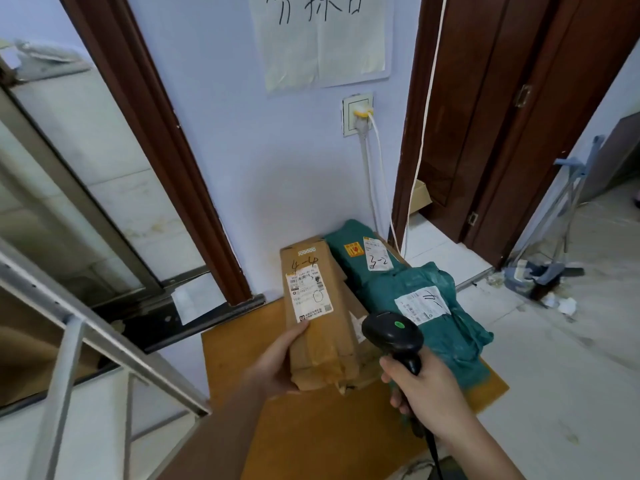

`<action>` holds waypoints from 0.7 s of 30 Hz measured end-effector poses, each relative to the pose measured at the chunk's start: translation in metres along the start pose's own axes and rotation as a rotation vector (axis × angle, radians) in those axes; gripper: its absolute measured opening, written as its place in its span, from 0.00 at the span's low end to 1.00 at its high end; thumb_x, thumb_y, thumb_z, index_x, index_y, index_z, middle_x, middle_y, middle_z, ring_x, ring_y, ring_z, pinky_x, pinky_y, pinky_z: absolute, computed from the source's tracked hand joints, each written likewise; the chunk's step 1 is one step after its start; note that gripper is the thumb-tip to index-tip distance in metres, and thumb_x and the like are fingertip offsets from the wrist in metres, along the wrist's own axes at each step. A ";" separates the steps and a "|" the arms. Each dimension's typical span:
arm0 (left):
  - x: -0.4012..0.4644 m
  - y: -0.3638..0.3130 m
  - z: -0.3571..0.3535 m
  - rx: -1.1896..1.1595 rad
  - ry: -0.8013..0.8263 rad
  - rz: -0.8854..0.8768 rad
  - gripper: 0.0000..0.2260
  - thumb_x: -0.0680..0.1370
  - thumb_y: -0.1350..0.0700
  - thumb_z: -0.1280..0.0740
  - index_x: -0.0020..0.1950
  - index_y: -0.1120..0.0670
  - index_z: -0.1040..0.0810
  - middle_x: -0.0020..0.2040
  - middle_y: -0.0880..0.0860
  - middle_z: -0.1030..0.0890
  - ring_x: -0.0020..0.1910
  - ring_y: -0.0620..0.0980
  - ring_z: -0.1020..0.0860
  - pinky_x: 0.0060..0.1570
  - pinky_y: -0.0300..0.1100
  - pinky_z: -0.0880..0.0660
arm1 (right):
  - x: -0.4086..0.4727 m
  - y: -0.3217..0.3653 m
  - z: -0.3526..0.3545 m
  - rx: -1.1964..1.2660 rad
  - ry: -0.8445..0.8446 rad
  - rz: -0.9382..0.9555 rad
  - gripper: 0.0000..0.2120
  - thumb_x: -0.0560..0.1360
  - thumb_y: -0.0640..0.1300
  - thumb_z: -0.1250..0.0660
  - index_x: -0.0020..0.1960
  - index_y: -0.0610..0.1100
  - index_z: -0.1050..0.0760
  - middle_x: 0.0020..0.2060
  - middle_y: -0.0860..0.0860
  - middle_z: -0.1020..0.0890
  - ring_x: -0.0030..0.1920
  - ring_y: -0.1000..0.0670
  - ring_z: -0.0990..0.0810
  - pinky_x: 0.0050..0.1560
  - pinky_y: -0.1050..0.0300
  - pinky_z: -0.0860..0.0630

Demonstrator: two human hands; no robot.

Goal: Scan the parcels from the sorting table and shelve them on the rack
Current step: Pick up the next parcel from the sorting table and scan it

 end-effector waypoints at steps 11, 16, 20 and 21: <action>-0.007 0.044 -0.011 0.050 -0.044 -0.433 0.57 0.59 0.37 0.15 0.81 0.39 0.42 0.68 0.52 0.20 0.64 0.56 0.18 0.59 0.56 0.17 | -0.018 0.025 -0.007 -0.008 -0.008 0.109 0.09 0.78 0.47 0.31 0.45 0.41 0.24 0.29 0.48 0.19 0.26 0.53 0.20 0.29 0.62 0.24; -0.018 0.055 -0.021 0.172 -0.028 -0.543 0.56 0.60 0.37 0.15 0.80 0.34 0.45 0.70 0.50 0.22 0.67 0.53 0.20 0.58 0.47 0.18 | -0.031 0.039 -0.021 -0.074 -0.039 0.218 0.09 0.79 0.49 0.33 0.43 0.45 0.25 0.24 0.47 0.20 0.24 0.53 0.21 0.29 0.63 0.26; -0.024 0.056 -0.028 0.243 -0.039 -0.593 0.54 0.62 0.35 0.16 0.79 0.30 0.45 0.71 0.50 0.23 0.70 0.52 0.22 0.68 0.55 0.22 | -0.035 0.047 -0.024 -0.096 -0.072 0.260 0.07 0.79 0.49 0.34 0.43 0.48 0.26 0.24 0.48 0.20 0.23 0.53 0.21 0.30 0.59 0.25; -0.025 0.056 -0.030 0.249 -0.038 -0.600 0.53 0.62 0.35 0.16 0.79 0.31 0.45 0.70 0.50 0.23 0.69 0.51 0.22 0.66 0.51 0.20 | -0.036 0.049 -0.023 -0.105 -0.074 0.263 0.07 0.79 0.49 0.34 0.43 0.48 0.26 0.24 0.48 0.20 0.23 0.53 0.21 0.31 0.58 0.25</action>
Point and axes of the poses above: each hand's wrist, its own x-axis towards the middle knuckle, its own z-axis out of the back of the hand, y = z × x, the point moved 1 cm from there along x, towards the middle knuckle
